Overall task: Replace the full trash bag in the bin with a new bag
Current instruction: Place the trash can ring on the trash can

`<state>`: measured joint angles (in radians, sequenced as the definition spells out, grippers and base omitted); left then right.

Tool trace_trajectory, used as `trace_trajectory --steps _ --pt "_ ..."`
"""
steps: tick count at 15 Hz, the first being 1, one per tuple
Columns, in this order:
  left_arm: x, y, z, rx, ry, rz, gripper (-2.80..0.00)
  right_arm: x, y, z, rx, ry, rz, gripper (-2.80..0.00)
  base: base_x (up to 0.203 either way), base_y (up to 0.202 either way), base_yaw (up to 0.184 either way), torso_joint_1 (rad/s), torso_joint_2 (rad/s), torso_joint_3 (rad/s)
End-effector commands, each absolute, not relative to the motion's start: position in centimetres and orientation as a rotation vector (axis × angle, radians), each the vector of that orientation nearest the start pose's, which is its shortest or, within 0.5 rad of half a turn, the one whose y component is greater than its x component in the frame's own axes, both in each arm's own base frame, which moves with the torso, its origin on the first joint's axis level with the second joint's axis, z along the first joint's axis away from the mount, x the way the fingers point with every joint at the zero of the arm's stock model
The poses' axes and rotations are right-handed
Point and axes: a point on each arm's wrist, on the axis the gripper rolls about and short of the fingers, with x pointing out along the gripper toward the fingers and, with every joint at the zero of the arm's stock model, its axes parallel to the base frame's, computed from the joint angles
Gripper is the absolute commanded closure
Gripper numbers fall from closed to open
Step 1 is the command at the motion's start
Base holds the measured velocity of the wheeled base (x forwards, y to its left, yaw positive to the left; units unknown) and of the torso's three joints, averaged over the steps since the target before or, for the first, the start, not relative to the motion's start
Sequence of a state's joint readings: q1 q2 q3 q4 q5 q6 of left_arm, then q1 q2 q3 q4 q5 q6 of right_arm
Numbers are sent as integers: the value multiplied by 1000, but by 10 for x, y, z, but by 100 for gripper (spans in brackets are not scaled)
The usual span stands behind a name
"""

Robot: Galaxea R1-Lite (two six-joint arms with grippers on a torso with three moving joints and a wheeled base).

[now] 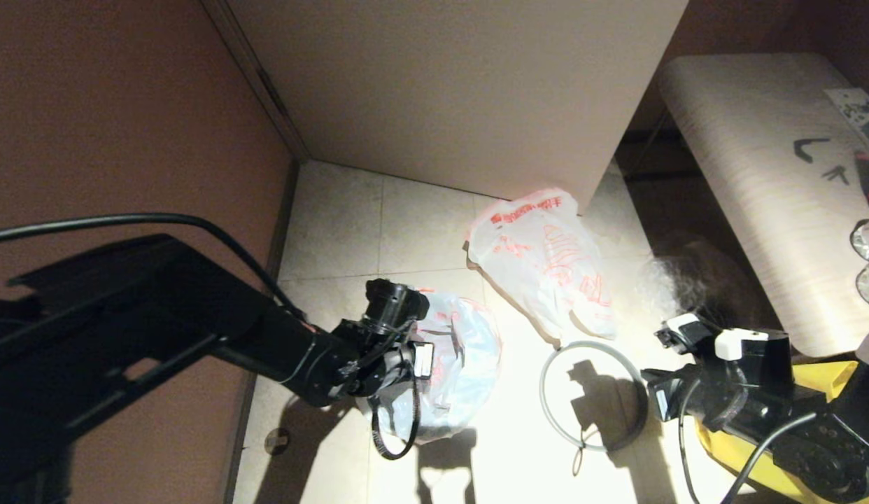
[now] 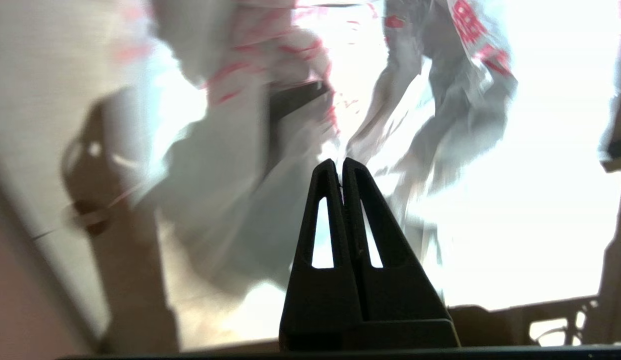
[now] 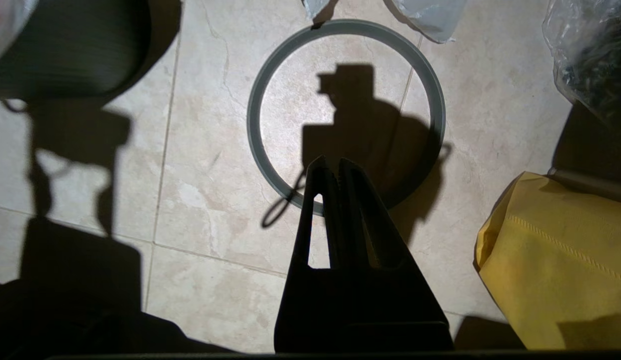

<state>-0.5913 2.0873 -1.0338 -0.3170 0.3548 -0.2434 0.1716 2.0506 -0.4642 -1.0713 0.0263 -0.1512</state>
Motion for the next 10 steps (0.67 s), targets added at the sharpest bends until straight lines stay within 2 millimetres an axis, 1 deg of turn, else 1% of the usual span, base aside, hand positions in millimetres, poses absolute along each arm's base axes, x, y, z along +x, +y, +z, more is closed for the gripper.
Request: trace_trajectory --steps 1,3,4,6,8,10 --pt "279 -180 130 52 578 -153 0 306 50 21 -199 543 230 0 0 0 0 0 0 0" --pt "252 -160 138 49 574 -142 0 328 43 5 -227 549 211 0 0 0 0 0 0 0" --pt "245 -155 139 47 576 -138 0 340 38 -4 -246 548 204 0 0 0 0 0 0 0" --pt "239 -152 144 15 562 -135 0 370 28 -21 -293 529 187 0 0 0 0 0 0 0" --pt "236 -150 152 -5 539 -139 0 395 22 -29 -326 523 178 0 0 0 0 0 0 0" --pt "229 -147 165 -25 501 -150 0 420 15 -39 -335 561 170 0 0 0 0 0 0 0"
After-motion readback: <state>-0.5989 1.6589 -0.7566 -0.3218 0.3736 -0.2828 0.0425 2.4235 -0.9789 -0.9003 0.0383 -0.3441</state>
